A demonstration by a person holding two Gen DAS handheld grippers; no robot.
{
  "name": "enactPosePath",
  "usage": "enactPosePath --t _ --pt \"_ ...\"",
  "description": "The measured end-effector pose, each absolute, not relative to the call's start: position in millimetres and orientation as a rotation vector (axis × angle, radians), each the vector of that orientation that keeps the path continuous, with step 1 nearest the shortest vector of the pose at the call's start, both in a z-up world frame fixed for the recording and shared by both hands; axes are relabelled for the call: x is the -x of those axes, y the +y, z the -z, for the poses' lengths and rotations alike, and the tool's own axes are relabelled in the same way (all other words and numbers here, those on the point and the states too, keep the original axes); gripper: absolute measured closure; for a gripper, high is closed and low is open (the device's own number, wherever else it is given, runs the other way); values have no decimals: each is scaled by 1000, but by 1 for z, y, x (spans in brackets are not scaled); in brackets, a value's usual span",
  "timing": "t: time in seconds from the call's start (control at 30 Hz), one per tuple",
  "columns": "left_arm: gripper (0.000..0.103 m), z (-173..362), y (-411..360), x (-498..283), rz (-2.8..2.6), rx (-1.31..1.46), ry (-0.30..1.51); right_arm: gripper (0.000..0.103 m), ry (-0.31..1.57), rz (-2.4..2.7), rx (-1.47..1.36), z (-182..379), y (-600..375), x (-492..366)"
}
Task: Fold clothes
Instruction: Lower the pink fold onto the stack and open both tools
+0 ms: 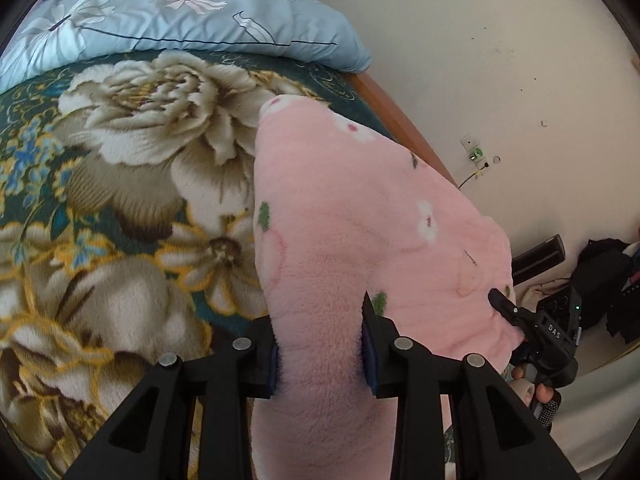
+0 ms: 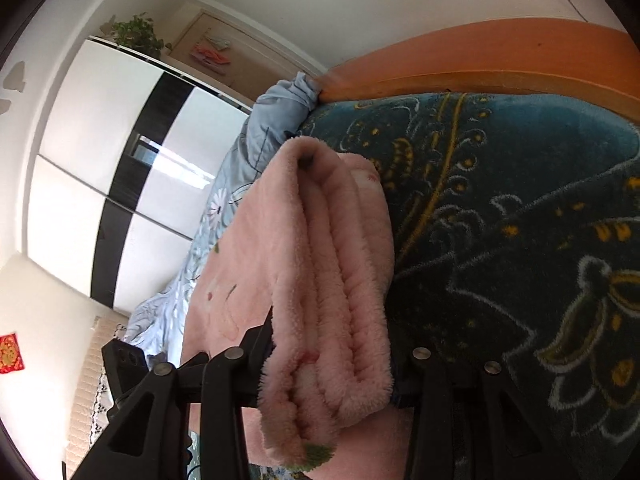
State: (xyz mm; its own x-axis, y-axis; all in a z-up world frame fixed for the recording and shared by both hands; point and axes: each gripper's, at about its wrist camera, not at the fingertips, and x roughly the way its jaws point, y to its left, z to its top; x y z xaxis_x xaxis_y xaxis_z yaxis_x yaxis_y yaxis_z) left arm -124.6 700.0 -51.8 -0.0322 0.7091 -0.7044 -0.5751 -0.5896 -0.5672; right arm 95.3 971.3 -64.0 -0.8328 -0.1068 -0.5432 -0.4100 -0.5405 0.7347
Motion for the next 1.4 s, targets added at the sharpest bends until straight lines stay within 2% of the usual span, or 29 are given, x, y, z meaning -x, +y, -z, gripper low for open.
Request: enactPosePath --t 0.13,0.27,0.4,0.53,0.6,0.63,0.87,1.1,1.4 --pt "65 42 684 128 -1802 1326 -157 54 1317 -2489 809 44 970 -107" --pt "65 18 664 132 -1866 1253 -219 54 1161 -2458 674 3 973 -128" --pt "64 5 672 100 -1847 1143 -84 54 1036 -2557 704 -23 954 -105" --pt "63 26 684 75 -1796 1169 4 54 881 -2583 867 -13 926 -70" --pt "63 35 687 70 -1798 1175 50 54 878 -2567 907 -2 924 -64" --pt "63 39 689 67 -1800 1178 73 58 867 -2548 924 4 925 -63" --pt "63 51 690 65 -1803 1207 57 64 881 -2476 964 29 938 -62" --pt "58 52 696 64 -1825 1201 89 62 788 -2588 836 -5 910 -109" --pt "55 53 697 55 -1875 1189 90 61 792 -2488 964 31 914 -108"
